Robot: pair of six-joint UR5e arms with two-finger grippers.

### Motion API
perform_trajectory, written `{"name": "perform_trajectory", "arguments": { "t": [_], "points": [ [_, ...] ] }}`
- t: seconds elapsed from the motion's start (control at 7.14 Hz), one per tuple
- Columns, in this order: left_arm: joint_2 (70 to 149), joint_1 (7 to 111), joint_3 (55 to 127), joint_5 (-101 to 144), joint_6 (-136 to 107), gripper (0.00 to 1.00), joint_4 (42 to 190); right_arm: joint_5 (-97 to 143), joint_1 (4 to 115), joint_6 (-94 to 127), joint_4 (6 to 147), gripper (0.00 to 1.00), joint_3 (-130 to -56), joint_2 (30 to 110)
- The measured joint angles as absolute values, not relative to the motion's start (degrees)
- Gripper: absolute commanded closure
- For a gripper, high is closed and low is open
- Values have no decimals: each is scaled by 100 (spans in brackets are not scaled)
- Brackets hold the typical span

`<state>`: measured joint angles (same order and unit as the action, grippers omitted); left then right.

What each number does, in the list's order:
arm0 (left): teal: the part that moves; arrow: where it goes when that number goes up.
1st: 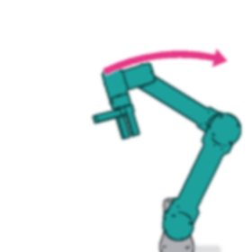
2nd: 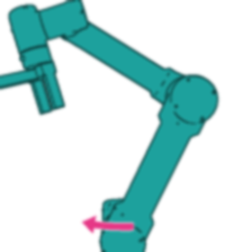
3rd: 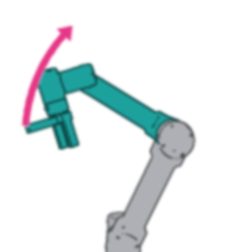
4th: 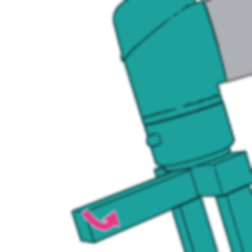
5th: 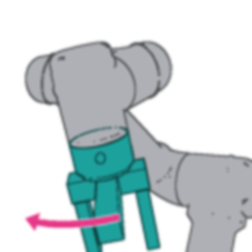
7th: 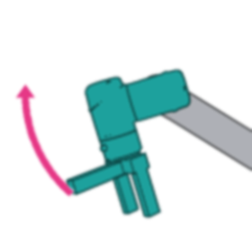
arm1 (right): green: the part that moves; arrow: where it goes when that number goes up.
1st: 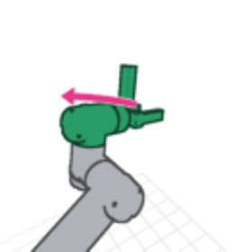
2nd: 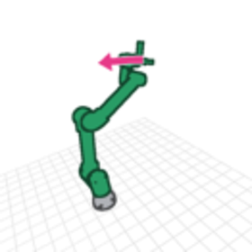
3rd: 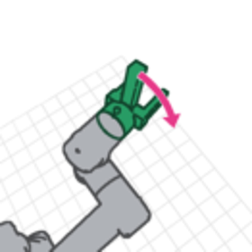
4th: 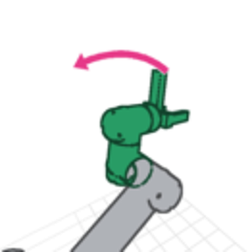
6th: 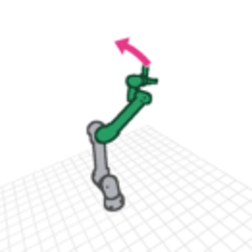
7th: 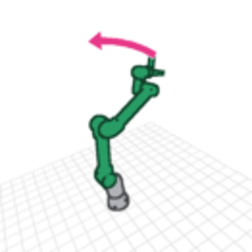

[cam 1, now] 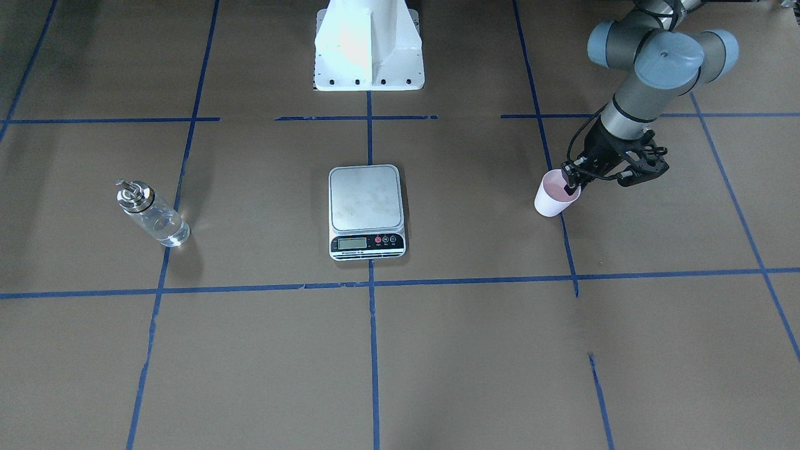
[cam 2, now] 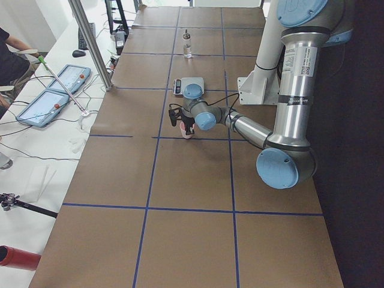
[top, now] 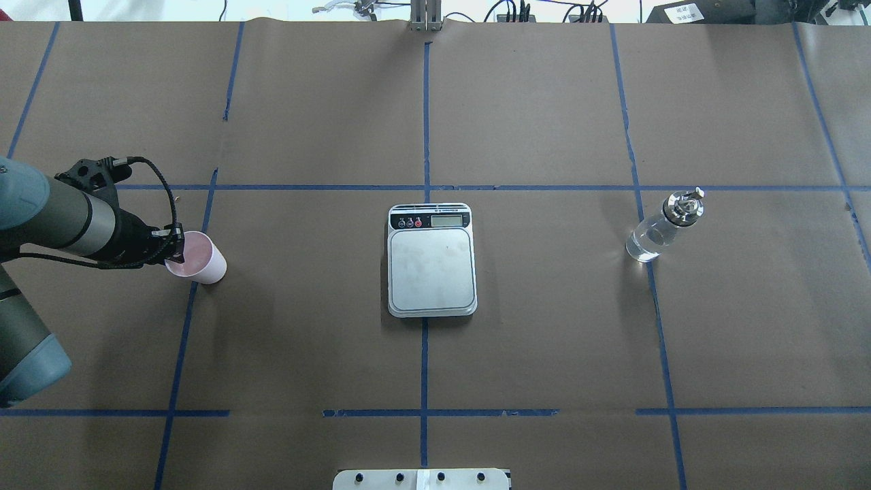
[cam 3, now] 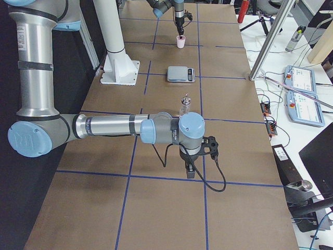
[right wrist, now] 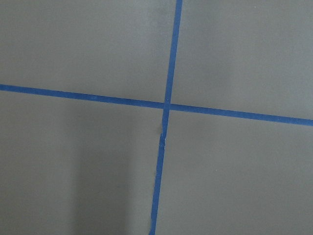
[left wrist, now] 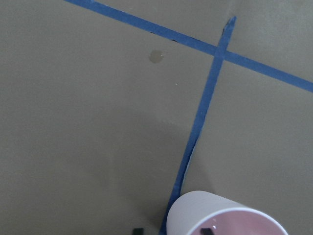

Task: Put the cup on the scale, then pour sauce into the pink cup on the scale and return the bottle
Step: 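Carry the pink cup with the left gripper onto the scale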

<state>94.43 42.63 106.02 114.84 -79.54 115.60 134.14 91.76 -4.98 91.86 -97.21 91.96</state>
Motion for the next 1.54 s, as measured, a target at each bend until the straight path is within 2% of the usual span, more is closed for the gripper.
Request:
{"name": "perform_trajectory", "arguments": {
  "t": [0.28,0.42,0.84,1.26,1.54],
  "points": [
    [9468,4263,10833,11524,-7959,100,11236,13410,9158,-497,9198,0,-9717,9188],
    [9601,4264,11199,11576,-7936,100,10570,13424,9154,-509,9200,0,-9726,9174],
    [10993,4282,11794,11631,-7952,100,8242,13490,9150,-529,9185,0,-9924,9145],
    [12284,4197,11515,11630,-8689,100,7629,13595,9083,-474,9203,0,-10076,9141],
    [13175,3810,10861,11386,-9400,100,7642,13634,8892,-121,9186,0,-10180,9086]
  ]
}}
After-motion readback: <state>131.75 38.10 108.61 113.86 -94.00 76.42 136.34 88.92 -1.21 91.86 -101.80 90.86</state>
